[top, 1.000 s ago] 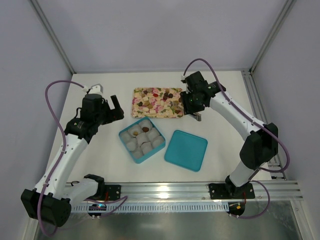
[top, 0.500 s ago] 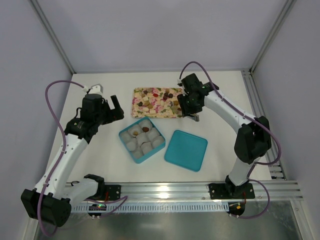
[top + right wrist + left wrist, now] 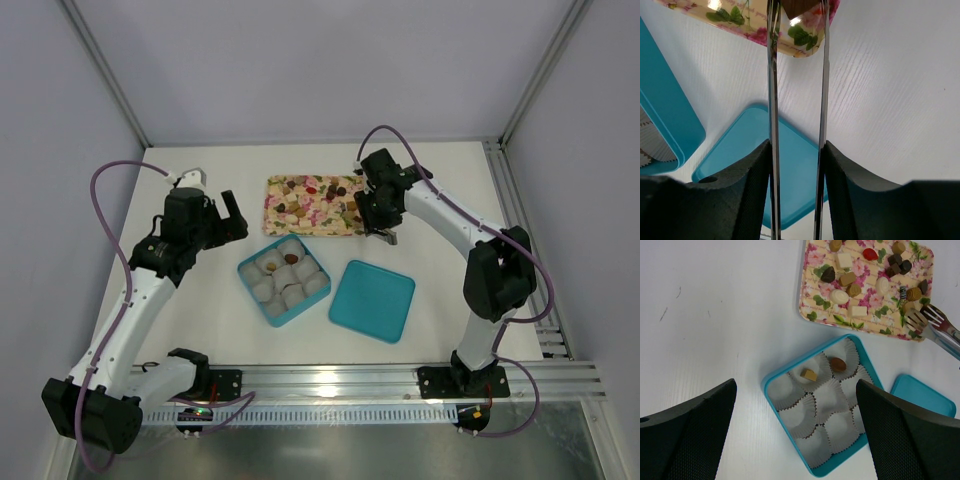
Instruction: Pack the chocolate
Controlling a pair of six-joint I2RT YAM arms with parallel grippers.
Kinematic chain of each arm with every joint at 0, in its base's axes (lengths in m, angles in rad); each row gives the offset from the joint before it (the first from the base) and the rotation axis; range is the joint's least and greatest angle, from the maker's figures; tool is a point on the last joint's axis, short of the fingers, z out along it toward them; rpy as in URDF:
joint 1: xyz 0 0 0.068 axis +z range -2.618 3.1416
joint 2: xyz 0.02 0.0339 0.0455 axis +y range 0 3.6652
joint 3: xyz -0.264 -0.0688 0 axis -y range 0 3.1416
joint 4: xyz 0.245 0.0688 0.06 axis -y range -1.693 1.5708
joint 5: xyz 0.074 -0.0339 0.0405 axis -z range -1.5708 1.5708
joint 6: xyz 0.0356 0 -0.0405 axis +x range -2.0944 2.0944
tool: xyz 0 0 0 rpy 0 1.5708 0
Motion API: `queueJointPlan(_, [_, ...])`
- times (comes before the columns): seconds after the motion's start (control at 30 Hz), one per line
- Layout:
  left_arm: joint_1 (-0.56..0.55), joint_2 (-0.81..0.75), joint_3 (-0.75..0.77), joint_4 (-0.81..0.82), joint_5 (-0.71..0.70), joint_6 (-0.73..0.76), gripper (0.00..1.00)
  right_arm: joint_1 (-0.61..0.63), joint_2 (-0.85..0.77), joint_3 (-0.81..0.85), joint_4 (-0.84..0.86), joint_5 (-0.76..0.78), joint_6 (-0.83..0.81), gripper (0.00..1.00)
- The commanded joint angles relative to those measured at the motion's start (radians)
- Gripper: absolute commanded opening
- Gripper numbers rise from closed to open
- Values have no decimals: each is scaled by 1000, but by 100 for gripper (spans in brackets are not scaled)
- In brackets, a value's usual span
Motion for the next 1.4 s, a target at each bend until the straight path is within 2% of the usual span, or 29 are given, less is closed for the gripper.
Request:
queueJointPlan(0.0, [-1,-2,-7,21,-10,16,100,-3,-25,30,27,-15,-12,47])
queueJointPlan(0.3, [-1,-1,-7,20,-7,16,100,-3,-47,13,18,-63,-9,45])
queueJointPlan(1.37, [-1,2,-5,20,-2,14,100,-3,-39,18,-19,-49,-32,50])
